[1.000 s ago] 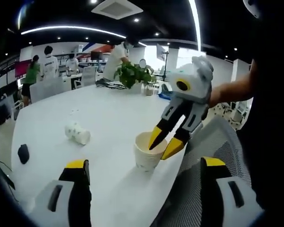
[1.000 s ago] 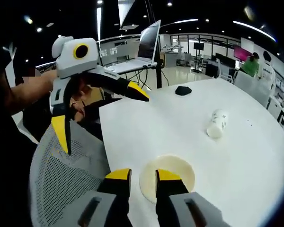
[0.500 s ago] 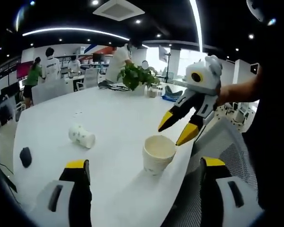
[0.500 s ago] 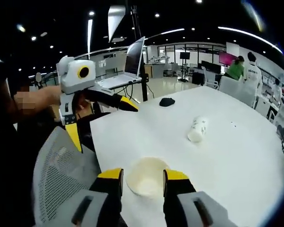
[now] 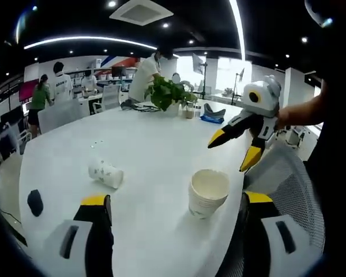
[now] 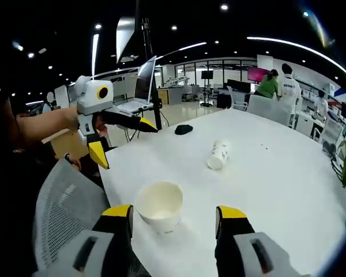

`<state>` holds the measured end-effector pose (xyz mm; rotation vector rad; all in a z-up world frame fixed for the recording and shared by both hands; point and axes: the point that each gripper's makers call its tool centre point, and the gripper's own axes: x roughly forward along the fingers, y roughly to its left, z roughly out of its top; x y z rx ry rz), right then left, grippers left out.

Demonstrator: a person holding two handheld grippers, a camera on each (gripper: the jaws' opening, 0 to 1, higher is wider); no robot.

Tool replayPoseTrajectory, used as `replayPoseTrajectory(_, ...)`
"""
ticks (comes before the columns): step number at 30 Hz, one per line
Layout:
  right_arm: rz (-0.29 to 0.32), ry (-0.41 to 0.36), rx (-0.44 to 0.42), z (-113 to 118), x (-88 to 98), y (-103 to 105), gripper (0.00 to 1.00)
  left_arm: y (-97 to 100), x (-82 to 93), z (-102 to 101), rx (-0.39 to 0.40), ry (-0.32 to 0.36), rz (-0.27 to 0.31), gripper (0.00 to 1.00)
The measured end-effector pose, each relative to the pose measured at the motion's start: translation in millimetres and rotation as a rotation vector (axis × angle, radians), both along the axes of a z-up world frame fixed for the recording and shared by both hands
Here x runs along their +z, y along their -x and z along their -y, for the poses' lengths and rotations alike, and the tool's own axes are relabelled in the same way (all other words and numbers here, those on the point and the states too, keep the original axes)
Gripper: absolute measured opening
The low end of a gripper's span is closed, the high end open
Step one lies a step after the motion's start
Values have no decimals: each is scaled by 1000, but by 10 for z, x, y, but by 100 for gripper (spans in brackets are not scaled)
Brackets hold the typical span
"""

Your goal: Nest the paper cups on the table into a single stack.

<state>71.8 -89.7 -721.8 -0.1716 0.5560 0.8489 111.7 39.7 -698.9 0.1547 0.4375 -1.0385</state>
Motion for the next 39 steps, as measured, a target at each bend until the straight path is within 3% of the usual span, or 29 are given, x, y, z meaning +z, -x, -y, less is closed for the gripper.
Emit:
replayPoseTrajectory(9,30,-21,-116,324,-63,3,80,-378,-23,-20,19,-26,38,90)
replayPoseTrajectory(23,47,-71,-164,506,-99,100,100,-1071,-147,-6,30,-78,93,90)
replayPoseTrajectory(30,62,-53,-183,602,-169,119,100,-1404,-260,26,25,-100,108,88)
replayPoseTrajectory(33,66,-37,-181,634,-213,150,100,-1571,-265,38,47,-88,140,88)
replayPoseTrajectory(39,49,-66,-203,644,-264,184,100,-1790,-395,46,49,-111,146,87)
